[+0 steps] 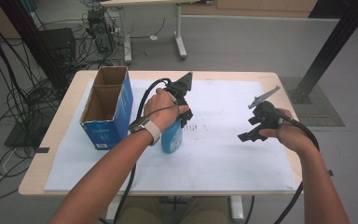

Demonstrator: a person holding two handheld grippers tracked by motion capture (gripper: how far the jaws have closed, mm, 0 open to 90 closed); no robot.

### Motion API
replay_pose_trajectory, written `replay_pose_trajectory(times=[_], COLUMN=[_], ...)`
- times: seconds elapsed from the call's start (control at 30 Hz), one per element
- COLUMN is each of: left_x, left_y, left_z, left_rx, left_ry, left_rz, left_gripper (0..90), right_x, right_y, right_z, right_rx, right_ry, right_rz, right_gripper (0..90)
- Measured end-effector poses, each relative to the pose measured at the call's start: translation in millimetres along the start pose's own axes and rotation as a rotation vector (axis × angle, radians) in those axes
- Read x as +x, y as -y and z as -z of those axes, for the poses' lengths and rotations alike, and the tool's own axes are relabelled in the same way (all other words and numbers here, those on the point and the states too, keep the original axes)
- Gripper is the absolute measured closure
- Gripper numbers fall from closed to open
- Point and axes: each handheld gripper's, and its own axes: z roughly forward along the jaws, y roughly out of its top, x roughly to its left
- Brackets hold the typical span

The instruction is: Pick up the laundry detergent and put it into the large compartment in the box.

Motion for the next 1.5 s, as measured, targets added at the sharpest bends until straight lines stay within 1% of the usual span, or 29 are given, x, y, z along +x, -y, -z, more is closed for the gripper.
replay_pose_trajectory(times=[0.1, 0.57, 0.83, 1.23, 1.5], left_x=[0.2, -5.2, -6.2, -4.2, -5.9], left_y=[0.6, 2.6, 3.1, 0.1, -0.5], left_z=[-0.1, -0.8, -1.4, -1.6, -1.7], left_rx=[-0.002, -0.016, -0.021, -0.008, -0.005], left_ry=[0.001, -0.018, -0.019, -0.005, -0.010], left_rz=[-0.005, 0.004, 0.006, 0.005, 0.006], left_gripper=[20.7, 29.6, 34.6, 38.3, 38.6], right_x=[0.4, 0.7, 0.4, 0.2, 0.4], right_y=[-0.9, 0.8, 1.6, 1.8, 1.7], right_z=[-0.7, 0.9, 1.1, 0.4, 0.0], right_rx=[0.000, -0.005, -0.009, -0.008, -0.007], right_ry=[-0.002, -0.001, -0.002, -0.002, -0.004], right_rz=[0.003, 0.002, 0.000, -0.002, -0.003], right_gripper=[12.5, 12.5, 12.5, 12.5, 12.5])
